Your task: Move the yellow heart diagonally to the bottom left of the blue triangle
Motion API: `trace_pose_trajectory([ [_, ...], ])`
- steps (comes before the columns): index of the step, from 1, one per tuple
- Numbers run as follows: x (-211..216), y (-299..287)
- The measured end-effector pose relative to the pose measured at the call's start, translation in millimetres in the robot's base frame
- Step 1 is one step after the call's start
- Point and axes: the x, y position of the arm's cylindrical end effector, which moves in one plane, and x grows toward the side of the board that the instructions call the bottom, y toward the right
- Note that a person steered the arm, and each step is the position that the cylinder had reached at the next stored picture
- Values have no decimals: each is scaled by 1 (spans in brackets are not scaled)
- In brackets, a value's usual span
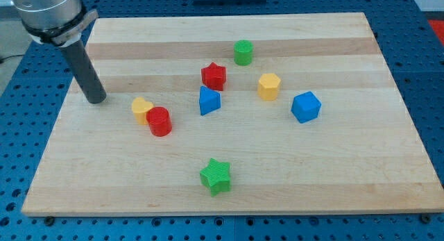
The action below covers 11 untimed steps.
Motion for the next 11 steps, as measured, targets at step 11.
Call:
trace_pose_trajectory([
  [11, 62, 108],
])
